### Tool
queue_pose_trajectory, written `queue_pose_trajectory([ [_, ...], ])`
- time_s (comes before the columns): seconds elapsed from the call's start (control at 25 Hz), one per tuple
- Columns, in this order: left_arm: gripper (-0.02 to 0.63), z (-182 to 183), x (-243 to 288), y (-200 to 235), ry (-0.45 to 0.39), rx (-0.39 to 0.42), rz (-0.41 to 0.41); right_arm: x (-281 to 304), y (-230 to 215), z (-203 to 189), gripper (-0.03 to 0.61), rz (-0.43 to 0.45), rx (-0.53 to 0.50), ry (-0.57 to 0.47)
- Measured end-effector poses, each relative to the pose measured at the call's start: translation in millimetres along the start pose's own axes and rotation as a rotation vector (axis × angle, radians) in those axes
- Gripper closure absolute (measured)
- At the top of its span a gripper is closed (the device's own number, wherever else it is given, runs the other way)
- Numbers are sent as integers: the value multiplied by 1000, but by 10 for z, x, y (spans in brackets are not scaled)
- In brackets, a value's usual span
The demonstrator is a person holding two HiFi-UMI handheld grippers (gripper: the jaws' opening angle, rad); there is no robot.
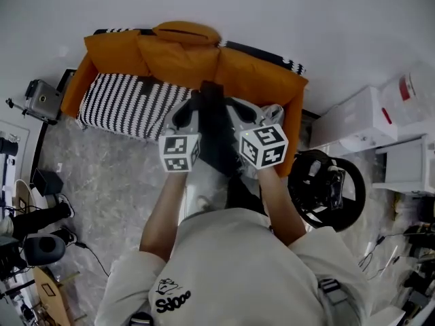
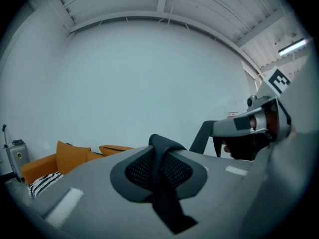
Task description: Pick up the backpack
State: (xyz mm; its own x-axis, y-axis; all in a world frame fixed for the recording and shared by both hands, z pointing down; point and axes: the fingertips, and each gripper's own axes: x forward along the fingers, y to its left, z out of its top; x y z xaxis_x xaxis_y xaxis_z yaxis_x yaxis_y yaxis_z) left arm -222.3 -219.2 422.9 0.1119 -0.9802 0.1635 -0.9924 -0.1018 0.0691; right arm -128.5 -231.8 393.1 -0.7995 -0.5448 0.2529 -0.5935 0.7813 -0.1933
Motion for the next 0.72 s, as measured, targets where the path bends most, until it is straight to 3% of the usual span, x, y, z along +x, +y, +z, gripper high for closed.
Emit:
queue_pose_trajectory([
  [0.72, 565, 562, -1575, -39, -111, 147, 86, -790, 1383, 242, 572, 141, -123, -70],
])
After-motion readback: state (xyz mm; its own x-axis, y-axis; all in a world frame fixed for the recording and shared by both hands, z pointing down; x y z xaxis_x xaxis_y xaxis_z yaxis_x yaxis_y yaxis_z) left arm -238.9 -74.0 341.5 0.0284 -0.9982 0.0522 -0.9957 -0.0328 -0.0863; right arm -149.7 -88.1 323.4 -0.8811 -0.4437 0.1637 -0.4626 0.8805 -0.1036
